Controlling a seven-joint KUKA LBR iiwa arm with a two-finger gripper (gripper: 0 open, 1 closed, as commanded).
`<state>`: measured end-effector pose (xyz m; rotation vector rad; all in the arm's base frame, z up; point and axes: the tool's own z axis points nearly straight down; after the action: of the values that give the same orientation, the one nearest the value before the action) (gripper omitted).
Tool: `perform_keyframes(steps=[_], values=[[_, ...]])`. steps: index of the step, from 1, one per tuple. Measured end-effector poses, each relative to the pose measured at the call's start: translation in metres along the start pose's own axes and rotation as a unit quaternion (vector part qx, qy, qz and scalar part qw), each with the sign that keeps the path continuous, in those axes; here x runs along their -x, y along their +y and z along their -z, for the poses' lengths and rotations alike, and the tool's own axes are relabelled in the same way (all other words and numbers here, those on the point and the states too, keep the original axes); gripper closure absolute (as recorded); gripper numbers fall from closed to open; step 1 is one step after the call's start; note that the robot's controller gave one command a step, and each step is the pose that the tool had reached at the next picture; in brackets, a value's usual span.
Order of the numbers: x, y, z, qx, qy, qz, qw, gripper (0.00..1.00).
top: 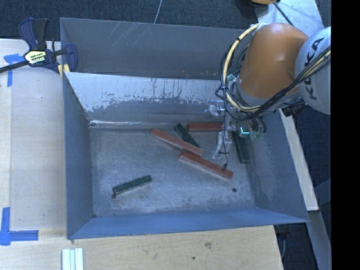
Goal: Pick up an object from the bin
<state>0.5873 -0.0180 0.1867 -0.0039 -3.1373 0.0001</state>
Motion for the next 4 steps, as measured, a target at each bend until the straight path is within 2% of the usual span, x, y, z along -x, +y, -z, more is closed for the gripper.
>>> perform_keyframes(steps=[1, 2, 3, 4], values=[[0.002, 0.0, 0.005, 0.0, -0.0042, 0.0, 1.0, 0.0], [0.015, -0.009, -0.045, 0.0, -0.0079, 0.013, 0.9999, 0.0], [0.007, -0.004, -0.083, 0.0, -0.003, -0.035, 0.9994, 0.0], [0.012, -0.029, -0.095, 0.0, -0.0049, -0.01, 0.9999, 0.0]])
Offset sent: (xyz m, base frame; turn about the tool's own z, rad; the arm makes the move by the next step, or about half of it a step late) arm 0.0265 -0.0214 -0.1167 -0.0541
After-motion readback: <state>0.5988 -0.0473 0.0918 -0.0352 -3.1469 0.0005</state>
